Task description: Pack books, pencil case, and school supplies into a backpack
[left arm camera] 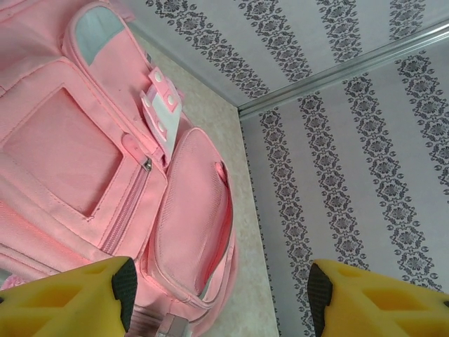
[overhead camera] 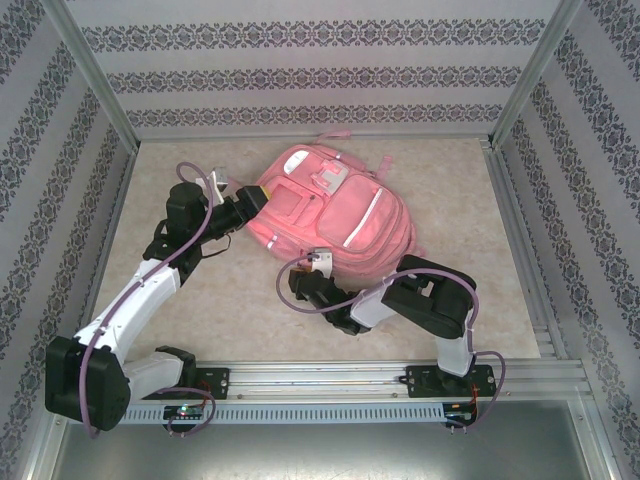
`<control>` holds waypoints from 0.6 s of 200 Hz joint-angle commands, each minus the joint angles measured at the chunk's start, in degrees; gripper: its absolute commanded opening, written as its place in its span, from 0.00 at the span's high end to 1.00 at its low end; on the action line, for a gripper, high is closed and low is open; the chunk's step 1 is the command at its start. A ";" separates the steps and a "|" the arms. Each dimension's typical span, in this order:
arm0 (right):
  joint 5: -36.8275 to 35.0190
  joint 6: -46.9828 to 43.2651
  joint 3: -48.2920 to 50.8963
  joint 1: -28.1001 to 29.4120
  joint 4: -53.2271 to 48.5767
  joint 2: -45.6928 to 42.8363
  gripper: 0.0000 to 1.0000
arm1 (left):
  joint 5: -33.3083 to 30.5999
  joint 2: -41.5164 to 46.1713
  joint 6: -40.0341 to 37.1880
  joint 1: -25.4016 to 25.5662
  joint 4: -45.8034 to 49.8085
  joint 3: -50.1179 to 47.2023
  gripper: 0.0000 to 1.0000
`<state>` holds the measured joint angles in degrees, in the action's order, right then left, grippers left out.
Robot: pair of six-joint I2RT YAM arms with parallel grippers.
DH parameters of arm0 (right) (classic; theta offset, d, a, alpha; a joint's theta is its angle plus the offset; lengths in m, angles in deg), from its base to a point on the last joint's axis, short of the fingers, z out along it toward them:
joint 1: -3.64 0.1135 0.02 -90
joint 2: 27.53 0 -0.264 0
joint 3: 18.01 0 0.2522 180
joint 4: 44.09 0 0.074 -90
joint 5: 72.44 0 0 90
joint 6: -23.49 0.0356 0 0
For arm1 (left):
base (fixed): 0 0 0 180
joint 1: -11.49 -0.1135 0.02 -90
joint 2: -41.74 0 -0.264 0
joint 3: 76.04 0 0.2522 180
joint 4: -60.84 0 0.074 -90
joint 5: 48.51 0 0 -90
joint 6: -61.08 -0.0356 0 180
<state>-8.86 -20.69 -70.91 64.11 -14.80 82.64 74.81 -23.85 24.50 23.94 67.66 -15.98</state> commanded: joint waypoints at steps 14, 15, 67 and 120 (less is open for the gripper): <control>1.69 4.71 -1.11 -1.96 -5.98 1.27 0.64 | 0.92 -0.18 1.26 -1.35 -3.73 -1.14 0.34; 1.75 4.76 -1.16 -1.99 -6.06 1.27 0.64 | 0.89 -0.17 1.25 -1.32 -3.67 -1.18 0.34; 3.54 3.63 -5.39 -2.46 -10.89 -0.52 0.71 | -1.70 -0.63 0.45 -1.62 0.32 -0.93 0.35; 3.83 4.20 -4.78 -3.06 -14.68 -2.49 0.90 | -7.85 1.54 1.85 -1.22 11.36 0.68 0.34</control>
<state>-5.32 -16.71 -76.66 61.99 -25.14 81.74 71.22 -24.15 25.16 23.00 71.92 -16.63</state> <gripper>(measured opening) 0.115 0.660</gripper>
